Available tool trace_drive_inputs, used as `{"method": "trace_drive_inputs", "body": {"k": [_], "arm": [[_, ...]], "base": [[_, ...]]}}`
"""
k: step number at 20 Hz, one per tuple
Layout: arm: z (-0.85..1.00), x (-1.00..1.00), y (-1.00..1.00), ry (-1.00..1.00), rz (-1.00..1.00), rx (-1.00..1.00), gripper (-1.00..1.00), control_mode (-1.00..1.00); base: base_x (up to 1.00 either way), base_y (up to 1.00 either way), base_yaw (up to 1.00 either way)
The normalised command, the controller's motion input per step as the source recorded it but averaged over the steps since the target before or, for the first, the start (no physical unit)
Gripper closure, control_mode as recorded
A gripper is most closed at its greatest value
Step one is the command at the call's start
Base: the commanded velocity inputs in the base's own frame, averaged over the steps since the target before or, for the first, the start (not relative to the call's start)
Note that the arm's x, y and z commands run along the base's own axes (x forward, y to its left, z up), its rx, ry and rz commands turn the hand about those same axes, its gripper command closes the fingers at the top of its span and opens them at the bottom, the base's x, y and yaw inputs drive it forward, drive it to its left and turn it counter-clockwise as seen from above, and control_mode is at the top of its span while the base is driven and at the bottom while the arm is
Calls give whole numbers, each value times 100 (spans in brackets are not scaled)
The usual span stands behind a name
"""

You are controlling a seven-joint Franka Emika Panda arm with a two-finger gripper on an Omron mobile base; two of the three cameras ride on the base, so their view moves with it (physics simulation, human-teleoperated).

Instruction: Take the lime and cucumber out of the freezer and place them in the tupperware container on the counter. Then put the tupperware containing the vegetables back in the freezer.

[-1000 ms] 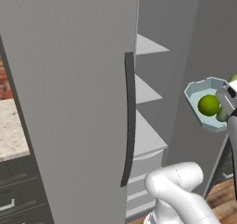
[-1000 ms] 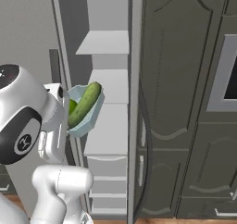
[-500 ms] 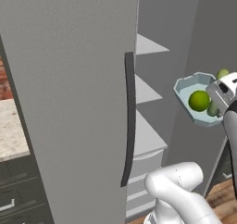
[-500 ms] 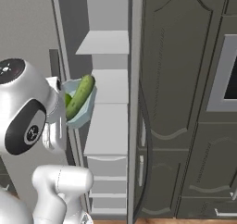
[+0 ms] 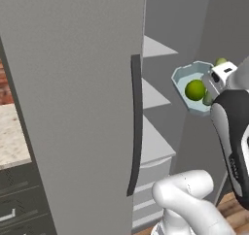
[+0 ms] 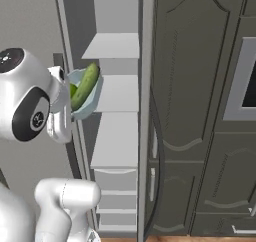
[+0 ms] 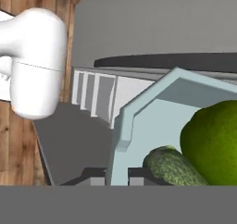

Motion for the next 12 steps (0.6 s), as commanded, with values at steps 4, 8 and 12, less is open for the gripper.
{"method": "trace_drive_inputs", "body": {"k": [4,8,12], "arm": [[31,62,0,0,0,0,100,-100],[29,64,0,0,0,0,100,-100],[19,61,0,0,0,0,100,-100]], "base": [[0,0,0],[0,0,0],[0,0,0]]}}
